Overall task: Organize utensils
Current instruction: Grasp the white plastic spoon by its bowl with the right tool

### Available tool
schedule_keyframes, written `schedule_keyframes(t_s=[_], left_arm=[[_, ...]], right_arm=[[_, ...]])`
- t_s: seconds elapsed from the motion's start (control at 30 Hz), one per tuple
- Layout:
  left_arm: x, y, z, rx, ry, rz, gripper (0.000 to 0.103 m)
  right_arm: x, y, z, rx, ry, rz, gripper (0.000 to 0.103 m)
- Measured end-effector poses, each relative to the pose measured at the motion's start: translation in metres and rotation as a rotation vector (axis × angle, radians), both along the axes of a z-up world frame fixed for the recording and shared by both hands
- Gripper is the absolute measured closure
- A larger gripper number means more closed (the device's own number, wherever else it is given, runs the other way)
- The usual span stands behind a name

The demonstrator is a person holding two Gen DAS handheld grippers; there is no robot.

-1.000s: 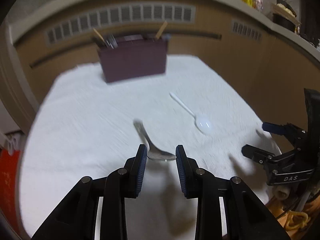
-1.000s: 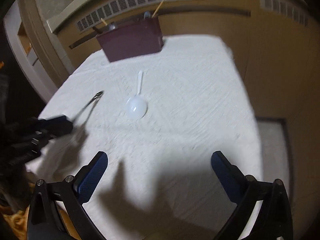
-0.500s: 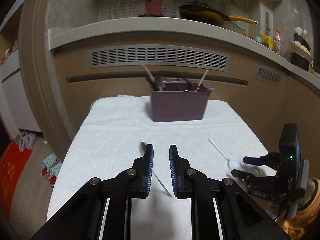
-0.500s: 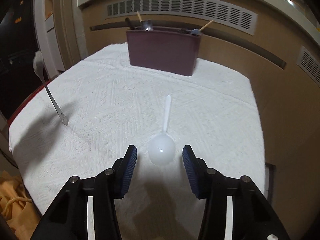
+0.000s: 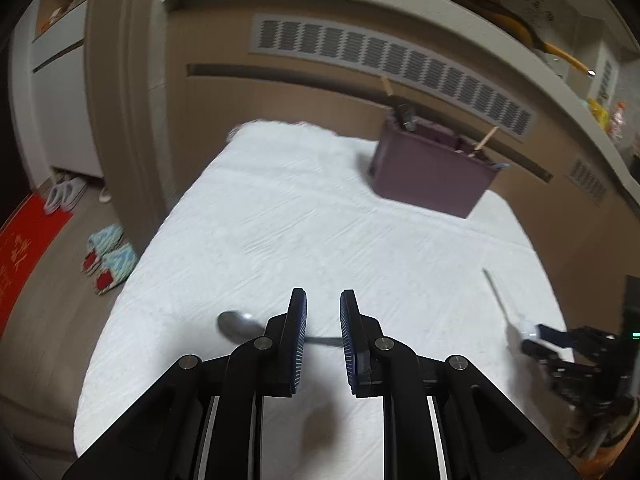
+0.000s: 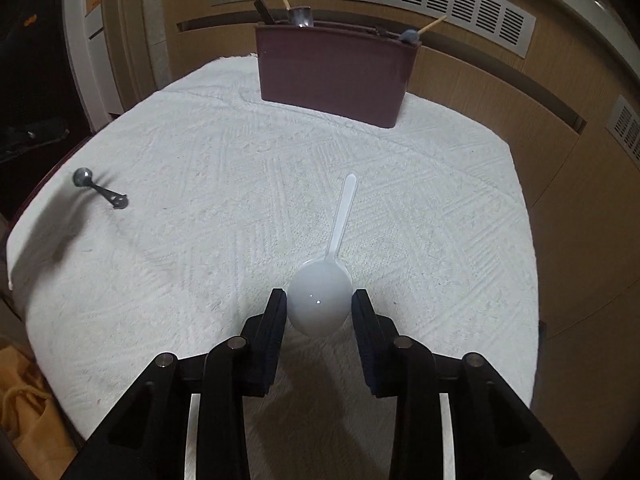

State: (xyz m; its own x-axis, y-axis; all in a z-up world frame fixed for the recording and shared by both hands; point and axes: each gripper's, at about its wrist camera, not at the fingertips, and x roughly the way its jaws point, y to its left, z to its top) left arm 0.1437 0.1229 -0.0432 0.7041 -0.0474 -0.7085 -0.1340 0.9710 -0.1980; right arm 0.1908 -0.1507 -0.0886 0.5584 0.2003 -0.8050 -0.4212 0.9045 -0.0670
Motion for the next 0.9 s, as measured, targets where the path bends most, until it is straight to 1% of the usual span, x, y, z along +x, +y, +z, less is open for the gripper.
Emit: schedule_keyframes(t_s=[0.07,0.1,0.2,0.3,0.33,0.37,0.43,0.47,0.57,0.73,0.77,0.9], left_arm=[[-0.001,0.008,-0.008,-0.020,0.050,0.034,0.081],[-0.002,0.014,-0.014,-0.050,0.083,0.051,0.078],[-0.005,0.031,-0.031,-0.137,0.170,0.099,0.077],[-0.003,0.041,-0.041,-0.203,0.220,0.130,0.077],[-0.001,0.043,-0.043,-0.224,0.232,0.145,0.075],[0.003,0.045,-0.045,-0.238,0.240,0.158,0.073],[0.012,0.050,-0.049,-0.251,0.252,0.194,0.058],[0.017,0.052,-0.050,-0.254,0.253,0.209,0.057],[0.034,0.052,-0.052,-0.232,0.252,0.236,0.057],[0.066,0.029,-0.053,-0.112,0.241,0.189,0.057],[0.072,0.021,-0.053,-0.088,0.234,0.168,0.057],[0.091,-0.013,-0.056,-0.033,0.218,0.031,0.057]], right_arm=[[-0.007,-0.004,0.013,0.016,-0.015,0.003,0.072],[-0.009,-0.005,0.018,0.020,-0.025,0.001,0.072],[-0.014,-0.014,0.040,0.046,-0.067,-0.007,0.072],[-0.014,-0.021,0.058,0.085,-0.091,-0.016,0.072],[-0.014,-0.022,0.063,0.094,-0.098,-0.017,0.072],[-0.014,-0.022,0.067,0.102,-0.105,-0.020,0.072],[-0.013,-0.022,0.073,0.116,-0.116,-0.019,0.072],[-0.013,-0.021,0.073,0.117,-0.118,-0.018,0.071],[-0.014,-0.019,0.066,0.111,-0.105,-0.011,0.071],[-0.010,-0.017,0.034,0.082,-0.042,-0.012,0.071],[-0.009,-0.016,0.029,0.080,-0.033,-0.011,0.071],[-0.004,-0.011,0.013,0.076,0.003,0.001,0.071]])
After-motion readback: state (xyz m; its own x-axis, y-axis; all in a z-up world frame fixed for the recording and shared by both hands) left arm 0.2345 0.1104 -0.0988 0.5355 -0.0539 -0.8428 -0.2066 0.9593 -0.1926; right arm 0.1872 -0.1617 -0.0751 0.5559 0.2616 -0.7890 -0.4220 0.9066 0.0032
